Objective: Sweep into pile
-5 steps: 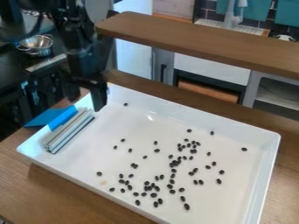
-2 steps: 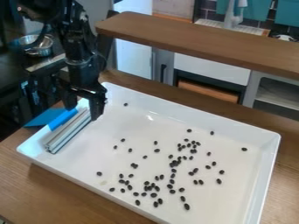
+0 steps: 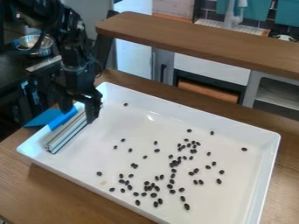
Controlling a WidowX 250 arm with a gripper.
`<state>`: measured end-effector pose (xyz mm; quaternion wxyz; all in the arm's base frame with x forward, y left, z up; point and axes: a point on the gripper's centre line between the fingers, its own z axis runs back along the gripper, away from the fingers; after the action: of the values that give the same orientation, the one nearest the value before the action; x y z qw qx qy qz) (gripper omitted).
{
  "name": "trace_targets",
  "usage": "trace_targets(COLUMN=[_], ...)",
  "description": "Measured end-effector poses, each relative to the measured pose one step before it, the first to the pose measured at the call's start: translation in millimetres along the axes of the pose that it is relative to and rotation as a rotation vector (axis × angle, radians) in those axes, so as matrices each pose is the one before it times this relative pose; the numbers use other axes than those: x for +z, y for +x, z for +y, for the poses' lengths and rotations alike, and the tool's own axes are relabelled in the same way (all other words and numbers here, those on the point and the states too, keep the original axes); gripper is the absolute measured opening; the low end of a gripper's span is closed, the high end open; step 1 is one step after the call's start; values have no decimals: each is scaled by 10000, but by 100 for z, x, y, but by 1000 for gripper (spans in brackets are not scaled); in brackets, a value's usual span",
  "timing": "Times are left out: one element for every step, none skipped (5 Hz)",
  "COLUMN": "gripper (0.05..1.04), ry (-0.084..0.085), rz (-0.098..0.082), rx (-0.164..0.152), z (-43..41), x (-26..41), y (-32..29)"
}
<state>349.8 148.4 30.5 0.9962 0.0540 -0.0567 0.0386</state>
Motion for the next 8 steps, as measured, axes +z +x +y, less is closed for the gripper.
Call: trace_targets(gripper=[1000, 1000, 999, 948, 701, 374, 340, 340], ry=[342, 407, 122, 9, 21, 39, -116, -211], rz=[-73, -27, -43, 213, 146, 148, 144, 196], rx=[-258, -176, -12, 6, 64, 122, -130, -306], z=[413, 619, 360, 114, 308, -1, -377, -658], x=[-597, -443, -216, -1031, -346, -212, -248, 242], y=[-336, -392, -23, -430, -435, -453, -636, -979])
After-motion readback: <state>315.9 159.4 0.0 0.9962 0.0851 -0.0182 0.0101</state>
